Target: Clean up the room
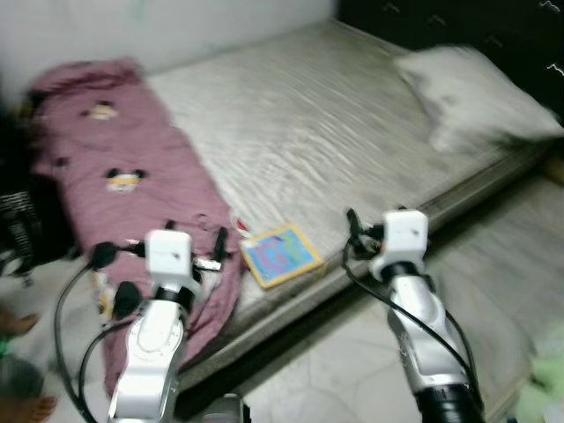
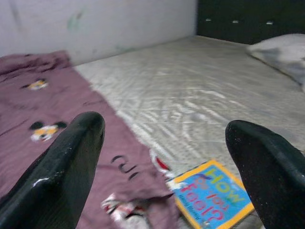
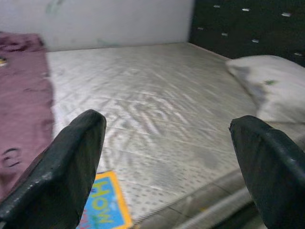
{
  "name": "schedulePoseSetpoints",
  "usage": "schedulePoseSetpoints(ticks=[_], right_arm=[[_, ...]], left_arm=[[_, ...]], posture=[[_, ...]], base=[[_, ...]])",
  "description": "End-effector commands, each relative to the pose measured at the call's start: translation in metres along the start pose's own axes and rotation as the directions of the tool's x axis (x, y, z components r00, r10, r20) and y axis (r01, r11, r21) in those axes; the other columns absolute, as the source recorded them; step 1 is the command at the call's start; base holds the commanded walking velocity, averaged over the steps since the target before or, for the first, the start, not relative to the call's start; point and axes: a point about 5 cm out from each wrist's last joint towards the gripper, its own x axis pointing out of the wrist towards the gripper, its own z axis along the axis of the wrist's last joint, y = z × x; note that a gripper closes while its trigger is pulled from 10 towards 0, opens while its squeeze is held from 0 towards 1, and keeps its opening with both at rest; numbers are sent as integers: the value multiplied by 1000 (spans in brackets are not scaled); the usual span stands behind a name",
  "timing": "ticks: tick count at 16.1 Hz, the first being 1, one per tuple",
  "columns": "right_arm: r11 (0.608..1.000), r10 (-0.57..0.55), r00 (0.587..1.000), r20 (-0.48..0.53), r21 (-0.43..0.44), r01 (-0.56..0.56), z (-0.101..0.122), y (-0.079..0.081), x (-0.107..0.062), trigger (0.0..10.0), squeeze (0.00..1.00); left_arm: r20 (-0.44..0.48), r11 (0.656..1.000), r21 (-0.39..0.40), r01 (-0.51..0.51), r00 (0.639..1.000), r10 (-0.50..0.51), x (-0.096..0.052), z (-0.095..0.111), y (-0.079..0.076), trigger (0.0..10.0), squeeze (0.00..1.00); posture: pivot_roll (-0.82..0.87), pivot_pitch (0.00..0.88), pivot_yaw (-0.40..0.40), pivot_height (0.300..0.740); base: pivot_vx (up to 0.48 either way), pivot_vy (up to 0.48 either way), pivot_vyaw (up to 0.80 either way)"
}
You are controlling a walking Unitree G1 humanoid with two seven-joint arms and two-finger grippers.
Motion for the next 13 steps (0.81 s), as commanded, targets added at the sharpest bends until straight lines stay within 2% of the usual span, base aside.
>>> schedulePoseSetpoints(ticks=[1, 13], right_arm=[[999, 29, 1000, 6, 20, -29, 3, 10, 2, 10000, 0], [999, 44, 999, 7, 17, -44, 3, 11, 3, 10000, 0]], left_arm=[[-6, 1000, 19, -22, 1000, 22, -1, 1, 8, 10000, 0], [9, 1000, 22, -2, 1000, 2, 2, 4, 4, 10000, 0]], posture=[[26, 73, -11, 740], [19, 73, -13, 740]], base=[[0, 0, 800], [0, 0, 800]])
